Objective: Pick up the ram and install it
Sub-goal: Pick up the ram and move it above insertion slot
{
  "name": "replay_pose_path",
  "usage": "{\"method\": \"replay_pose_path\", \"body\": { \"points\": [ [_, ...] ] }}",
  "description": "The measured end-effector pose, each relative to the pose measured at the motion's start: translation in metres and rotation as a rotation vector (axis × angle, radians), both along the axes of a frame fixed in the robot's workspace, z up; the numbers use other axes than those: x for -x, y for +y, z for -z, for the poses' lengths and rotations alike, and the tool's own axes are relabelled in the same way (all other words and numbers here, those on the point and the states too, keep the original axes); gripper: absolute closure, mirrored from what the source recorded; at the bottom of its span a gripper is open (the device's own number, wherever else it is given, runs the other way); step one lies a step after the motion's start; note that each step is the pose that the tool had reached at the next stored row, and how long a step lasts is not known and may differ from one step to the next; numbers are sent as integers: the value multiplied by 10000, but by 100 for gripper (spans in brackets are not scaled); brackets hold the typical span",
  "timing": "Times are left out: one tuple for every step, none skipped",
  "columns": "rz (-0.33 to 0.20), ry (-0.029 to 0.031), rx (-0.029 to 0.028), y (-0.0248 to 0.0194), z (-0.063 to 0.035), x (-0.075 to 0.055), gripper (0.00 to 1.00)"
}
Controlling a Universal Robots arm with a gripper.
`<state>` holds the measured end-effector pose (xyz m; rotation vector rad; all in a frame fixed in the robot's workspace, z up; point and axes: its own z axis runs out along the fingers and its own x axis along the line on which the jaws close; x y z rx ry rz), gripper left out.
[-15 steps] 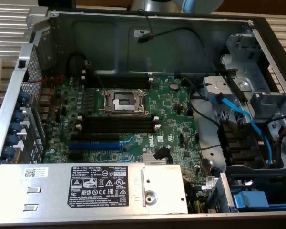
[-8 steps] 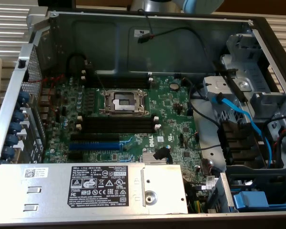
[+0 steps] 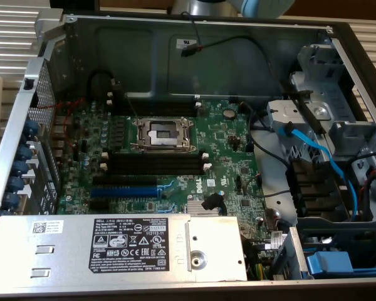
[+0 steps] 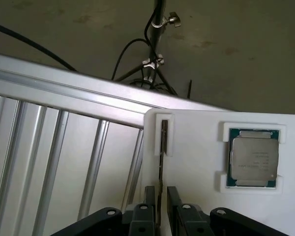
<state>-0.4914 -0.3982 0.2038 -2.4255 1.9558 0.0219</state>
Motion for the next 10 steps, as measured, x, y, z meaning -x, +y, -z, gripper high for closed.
{"method": "replay_pose_path", "body": {
  "points": [
    [1, 48, -8, 0, 5, -4, 76],
    [1, 83, -10, 1, 9, -7, 76],
    [1, 111, -11, 0, 13, -11, 76],
    [1, 142, -13, 0, 14, -14, 76],
    [0, 167, -15, 0, 14, -19, 76],
    [1, 178, -20, 1, 16, -21, 76],
    [1, 187, -26, 1, 16, -23, 76],
    [0, 200, -34, 0, 16, -26, 76],
    [1, 214, -37, 0, 16, -27, 76],
    [1, 216, -36, 0, 16, -27, 76]
  ]
}}
